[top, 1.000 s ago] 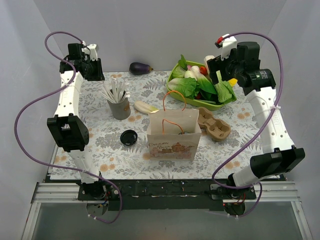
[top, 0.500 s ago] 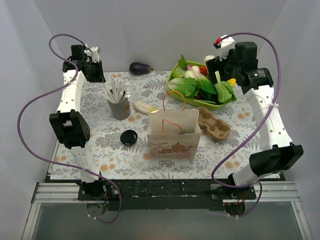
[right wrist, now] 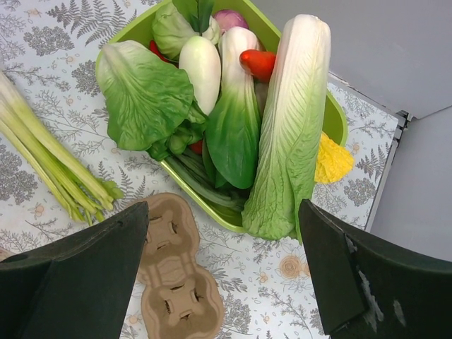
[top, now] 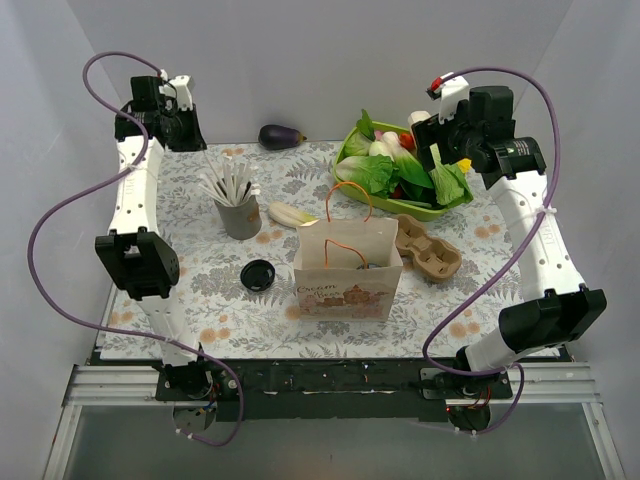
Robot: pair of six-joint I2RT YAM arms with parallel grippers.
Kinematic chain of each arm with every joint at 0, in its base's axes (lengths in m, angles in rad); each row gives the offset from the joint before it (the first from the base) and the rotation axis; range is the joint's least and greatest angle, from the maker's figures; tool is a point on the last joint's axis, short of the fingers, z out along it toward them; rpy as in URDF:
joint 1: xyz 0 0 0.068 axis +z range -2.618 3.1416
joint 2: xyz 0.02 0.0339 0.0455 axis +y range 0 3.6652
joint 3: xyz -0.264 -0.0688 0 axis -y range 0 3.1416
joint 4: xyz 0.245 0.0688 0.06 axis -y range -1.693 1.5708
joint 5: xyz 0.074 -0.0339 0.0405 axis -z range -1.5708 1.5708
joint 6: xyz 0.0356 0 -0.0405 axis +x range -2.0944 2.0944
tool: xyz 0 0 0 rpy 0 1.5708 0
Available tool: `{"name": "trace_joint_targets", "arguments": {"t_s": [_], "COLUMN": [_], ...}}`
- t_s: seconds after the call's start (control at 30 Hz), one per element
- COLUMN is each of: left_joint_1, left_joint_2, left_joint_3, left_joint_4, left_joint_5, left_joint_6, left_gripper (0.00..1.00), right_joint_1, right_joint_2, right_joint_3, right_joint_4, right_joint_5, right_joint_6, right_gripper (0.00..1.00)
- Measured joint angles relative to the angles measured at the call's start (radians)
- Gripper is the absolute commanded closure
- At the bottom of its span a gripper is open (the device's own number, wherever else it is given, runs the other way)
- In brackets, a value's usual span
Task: Pack the takeout coffee
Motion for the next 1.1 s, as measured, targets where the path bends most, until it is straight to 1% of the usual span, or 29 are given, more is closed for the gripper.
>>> {"name": "trace_joint_targets", "arguments": {"t_s": [0.17, 0.3, 0.37, 0.47, 0.57, 0.67, 0.8, 0.97, 1.03, 1.1], "left_joint_1": [0.0, 0.0, 0.0, 0.0, 0.0, 0.0, 0.0, 0.0, 0.0, 0.0], "left_joint_2": [-0.058, -0.15, -0.225, -0.361, -0.489, -0.586, -0.654, -0.672, -0.663, -0.663], "left_joint_3": [0.055, 0.079, 0.073, 0.017, -0.001, 0.001, 0.002, 0.002, 0.0, -0.04], "left_joint_4": [-0.011, -0.011, 0.0, 0.046, 0.082, 0.113, 0.136, 0.17, 0.189, 0.229], "left_joint_5": [0.004, 0.009, 0.011, 0.014, 0.048, 0.127, 0.277, 0.528, 0.605, 0.682], "left_joint_6": [0.002, 0.016, 0.031, 0.049, 0.06, 0.054, 0.023, -0.09, -0.144, -0.204], "left_gripper": [1.0, 1.0, 1.0, 1.0, 1.0, 1.0, 1.0, 1.0, 1.0, 1.0], "right_joint_1": [0.0, 0.0, 0.0, -0.001, -0.003, -0.005, -0.008, -0.019, -0.026, -0.032], "right_joint_2": [0.001, 0.002, 0.003, 0.003, 0.005, 0.014, 0.029, 0.04, 0.042, 0.042], "right_joint_3": [0.0, 0.002, 0.0, -0.007, -0.025, -0.046, -0.08, -0.103, -0.105, -0.108], "right_joint_4": [0.0, 0.0, 0.0, 0.0, -0.005, -0.006, -0.006, -0.013, -0.014, -0.012], "right_joint_5": [-0.003, -0.001, 0.006, 0.022, 0.029, 0.047, 0.075, 0.094, 0.097, 0.097], "right_joint_6": [-0.001, -0.009, -0.016, -0.036, -0.054, -0.066, -0.085, -0.105, -0.109, -0.109], "right_gripper": [0.07, 0.07, 0.07, 0.07, 0.07, 0.07, 0.07, 0.09, 0.09, 0.09]}}
